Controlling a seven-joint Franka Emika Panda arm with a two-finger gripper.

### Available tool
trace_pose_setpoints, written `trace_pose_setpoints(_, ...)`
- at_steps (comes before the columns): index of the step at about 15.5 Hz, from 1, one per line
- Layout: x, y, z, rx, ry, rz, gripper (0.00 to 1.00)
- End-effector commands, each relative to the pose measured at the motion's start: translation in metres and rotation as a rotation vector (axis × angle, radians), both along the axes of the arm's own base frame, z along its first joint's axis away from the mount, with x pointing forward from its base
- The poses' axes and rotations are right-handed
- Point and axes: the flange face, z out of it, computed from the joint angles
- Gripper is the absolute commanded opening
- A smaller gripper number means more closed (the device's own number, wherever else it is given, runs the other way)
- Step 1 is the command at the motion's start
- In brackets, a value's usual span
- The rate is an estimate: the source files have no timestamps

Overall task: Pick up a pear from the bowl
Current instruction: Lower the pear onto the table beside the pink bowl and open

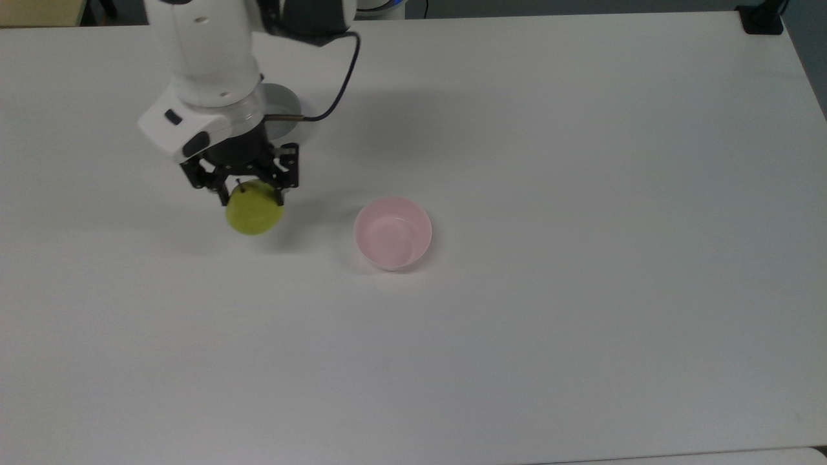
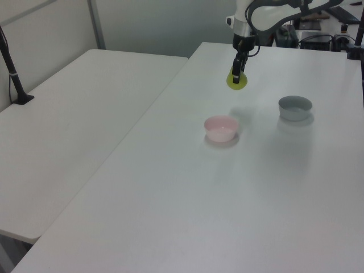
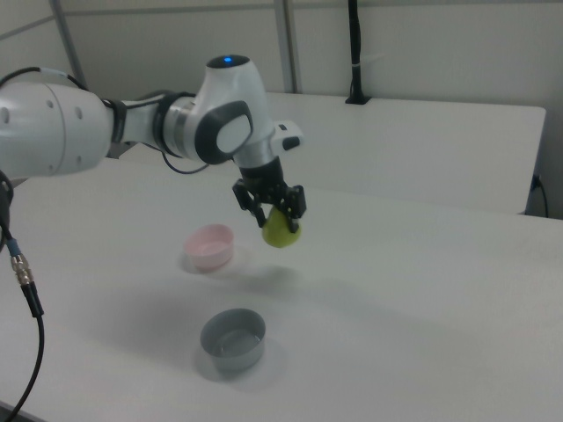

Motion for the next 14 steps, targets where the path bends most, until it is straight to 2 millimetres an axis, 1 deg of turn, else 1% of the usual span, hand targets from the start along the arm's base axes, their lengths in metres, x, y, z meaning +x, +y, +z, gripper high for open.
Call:
trace_pose_setpoints(1, 0.014, -0.013, -0.043, -0.018, -0.036, 0.012, 0.44)
trace_pose_setpoints(4, 0.018, -0.023, -0.064, -0.028, -0.043, 0.004, 0.45)
trace_pose_setpoints(6, 0.020, -0.027, -0.071, -0.035, -0.051, 0.004, 0.45)
trace_pose_setpoints(8, 0.021, -0.030, -0.075, -0.038, -0.060, 0.001, 0.49)
trace_pose_setpoints(9, 0.021, -0.031, -0.080, -0.038, -0.057, -0.002, 0.54)
trace_pose_setpoints(11, 0.021, -0.032, -0.081, -0.039, -0.055, -0.001, 0.70)
trace_pose_setpoints(12, 0.021, -0.032, -0.080, -0.039, -0.057, -0.001, 0.82)
trace_pose_setpoints(13, 0.021, -0.032, -0.080, -0.039, -0.057, -0.004, 0.92)
trace_pose_setpoints(14, 0.021, -0.032, -0.080, -0.039, -0.057, -0.004, 0.94)
